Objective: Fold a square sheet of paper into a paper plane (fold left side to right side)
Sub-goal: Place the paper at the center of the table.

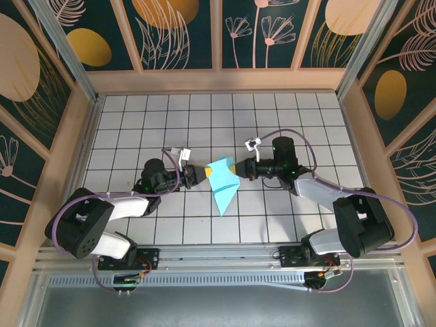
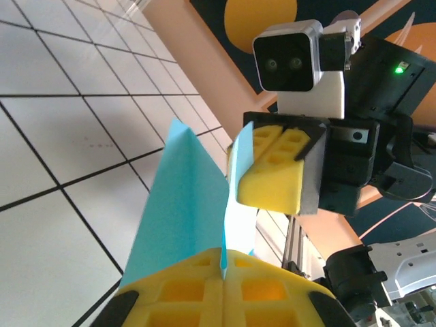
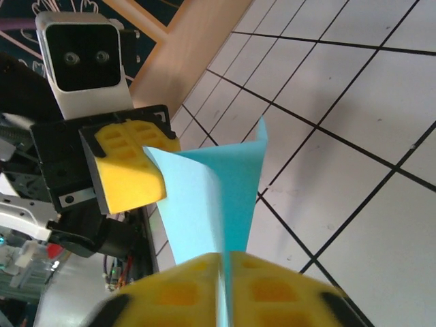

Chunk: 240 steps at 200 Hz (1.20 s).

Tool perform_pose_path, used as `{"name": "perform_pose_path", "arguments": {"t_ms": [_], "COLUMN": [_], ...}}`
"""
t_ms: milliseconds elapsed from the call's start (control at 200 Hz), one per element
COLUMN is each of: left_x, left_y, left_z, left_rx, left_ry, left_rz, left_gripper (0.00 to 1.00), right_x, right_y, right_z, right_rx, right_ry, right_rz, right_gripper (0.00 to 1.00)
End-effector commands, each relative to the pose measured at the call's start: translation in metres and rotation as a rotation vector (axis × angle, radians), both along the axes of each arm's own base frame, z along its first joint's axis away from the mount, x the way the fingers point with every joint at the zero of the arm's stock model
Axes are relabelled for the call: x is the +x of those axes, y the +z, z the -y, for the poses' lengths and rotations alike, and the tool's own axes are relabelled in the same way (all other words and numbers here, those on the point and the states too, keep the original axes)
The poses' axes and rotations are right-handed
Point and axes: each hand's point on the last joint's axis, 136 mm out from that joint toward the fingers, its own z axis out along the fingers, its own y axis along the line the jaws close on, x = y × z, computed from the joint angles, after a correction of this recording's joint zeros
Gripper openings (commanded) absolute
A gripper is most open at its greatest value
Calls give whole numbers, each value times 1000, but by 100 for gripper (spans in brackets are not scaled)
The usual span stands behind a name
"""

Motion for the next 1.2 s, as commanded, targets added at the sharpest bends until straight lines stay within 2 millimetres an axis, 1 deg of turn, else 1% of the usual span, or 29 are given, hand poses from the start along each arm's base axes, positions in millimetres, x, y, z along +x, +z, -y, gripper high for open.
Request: {"name": "perform_pose_path", "arguments": {"t_ms": [0,115,145,150,190,230,335,440,485,535,636,721,941,1061,1091,1101,1116,1196], "left_x": [13,30,34,34,40,43,48,43,38,30,14,0,-23,-40,-46,-44,-45,-47], "left_y": [-10,-21,-23,-25,-25,-26,-27,-27,-26,-26,-32,-36,-41,-54,-65,-60,-60,-68], "left_z": [-3,-16,-20,-22,-28,-34,-44,-38,-30,-16,15,35,65,88,89,94,98,106], "left_rx": [58,151,173,184,216,247,338,393,425,477,580,645,793,918,964,960,969,1038], "left_ry": [52,177,210,217,264,301,342,296,268,227,139,93,55,3,-10,-3,-3,11], "left_rz": [-12,-23,-24,-31,-25,-24,-13,3,22,55,88,111,192,273,283,295,304,342], "left_gripper": [25,50,60,61,71,75,76,74,74,73,71,71,70,71,72,72,72,72], "right_x": [11,17,18,19,20,23,26,34,37,39,43,45,49,49,48,48,48,47], "right_y": [-5,-33,-40,-43,-52,-61,-79,-95,-98,-100,-95,-90,-87,-89,-90,-90,-90,-92], "right_z": [0,5,6,6,8,10,13,23,26,30,37,45,57,59,60,60,60,61], "right_rx": [-25,-77,-88,-92,-104,-118,-143,-189,-204,-217,-218,-205,-224,-222,-225,-225,-226,-229], "right_ry": [-36,-92,-108,-114,-134,-157,-198,-274,-299,-323,-375,-408,-437,-441,-442,-442,-441,-440], "right_rz": [-30,-110,-134,-143,-174,-210,-292,-384,-417,-447,-483,-511,-538,-559,-566,-569,-571,-582], "right_gripper": [0,0,0,0,0,0,0,0,0,0,0,0,0,0,0,0,0,0]}}
